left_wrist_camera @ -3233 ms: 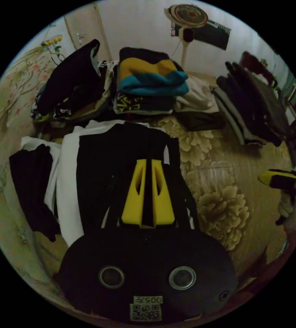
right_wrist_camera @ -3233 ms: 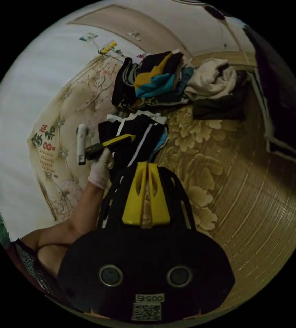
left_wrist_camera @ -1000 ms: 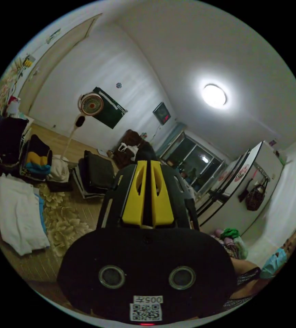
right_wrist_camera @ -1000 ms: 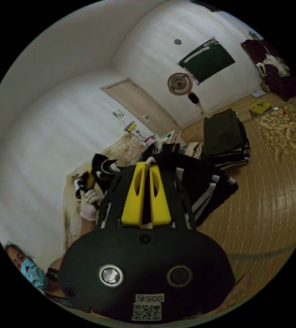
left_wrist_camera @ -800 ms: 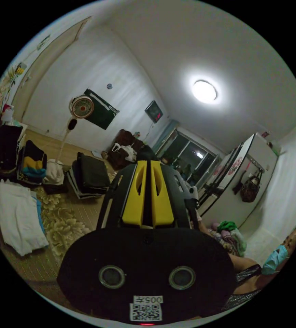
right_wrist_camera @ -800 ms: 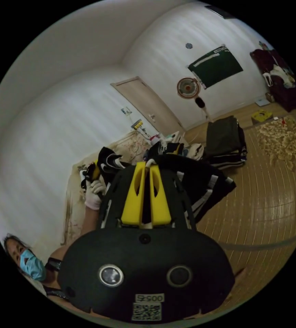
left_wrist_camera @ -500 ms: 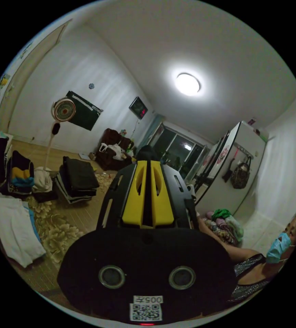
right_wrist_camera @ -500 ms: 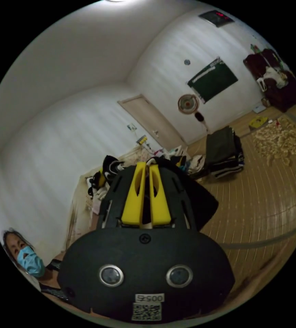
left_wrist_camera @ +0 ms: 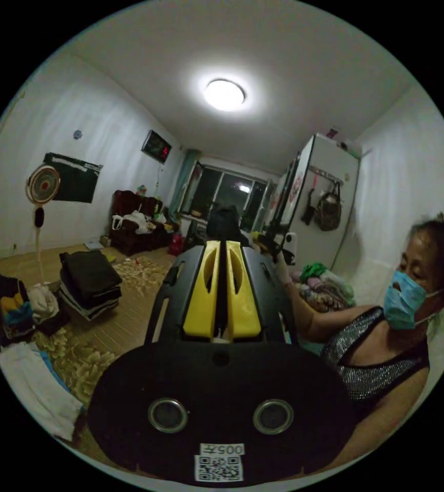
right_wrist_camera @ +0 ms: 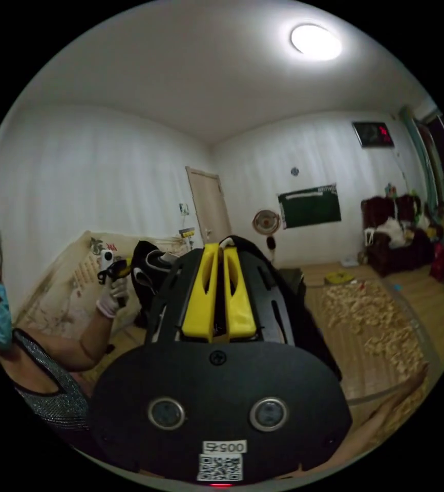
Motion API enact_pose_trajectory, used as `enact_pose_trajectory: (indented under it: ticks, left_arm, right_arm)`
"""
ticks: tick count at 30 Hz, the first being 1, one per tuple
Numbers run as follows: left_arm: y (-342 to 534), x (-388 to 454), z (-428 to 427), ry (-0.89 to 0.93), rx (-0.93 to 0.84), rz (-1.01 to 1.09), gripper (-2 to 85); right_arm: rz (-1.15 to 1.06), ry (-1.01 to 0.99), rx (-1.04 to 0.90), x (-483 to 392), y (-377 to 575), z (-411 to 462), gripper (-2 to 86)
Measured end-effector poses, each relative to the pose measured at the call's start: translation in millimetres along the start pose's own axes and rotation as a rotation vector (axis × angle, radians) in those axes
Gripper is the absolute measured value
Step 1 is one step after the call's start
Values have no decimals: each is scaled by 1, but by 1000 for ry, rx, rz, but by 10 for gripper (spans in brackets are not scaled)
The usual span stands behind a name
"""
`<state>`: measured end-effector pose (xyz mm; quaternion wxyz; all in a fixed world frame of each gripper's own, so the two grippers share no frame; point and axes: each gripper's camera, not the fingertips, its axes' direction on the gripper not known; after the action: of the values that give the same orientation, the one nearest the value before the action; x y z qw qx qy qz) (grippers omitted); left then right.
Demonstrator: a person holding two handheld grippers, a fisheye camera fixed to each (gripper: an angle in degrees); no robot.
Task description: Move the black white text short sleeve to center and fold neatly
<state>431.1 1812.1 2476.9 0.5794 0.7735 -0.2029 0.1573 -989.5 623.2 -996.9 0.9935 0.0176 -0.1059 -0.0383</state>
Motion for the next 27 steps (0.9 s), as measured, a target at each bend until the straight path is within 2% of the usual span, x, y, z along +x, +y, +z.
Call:
enact_pose_trajectory:
  ticks: [4, 10, 14, 19, 24, 27]
  left_arm:
    - [-3, -27, 36, 17, -61, 29, 10]
    - [15, -84, 105, 222, -92, 82, 11]
    - [41, -136, 168, 389, -155, 69, 12]
    - [50, -244, 253, 320, -305, -152, 12]
    - [39, -425, 361, 111, -420, -373, 12]
    - [20, -539, 419, -15, -401, -504, 13]
  right_arm:
    - [-38, -16, -26, 37, 3, -23, -9]
    - [-29, -50, 8, 101, 37, -58, -8]
    - [55, -46, -91, 165, 68, -60, -8]
    - [224, 32, -346, 273, 97, -19, -8]
    - [381, 48, -512, 417, 127, 65, -8]
    - [439, 71, -563, 515, 137, 132, -6]
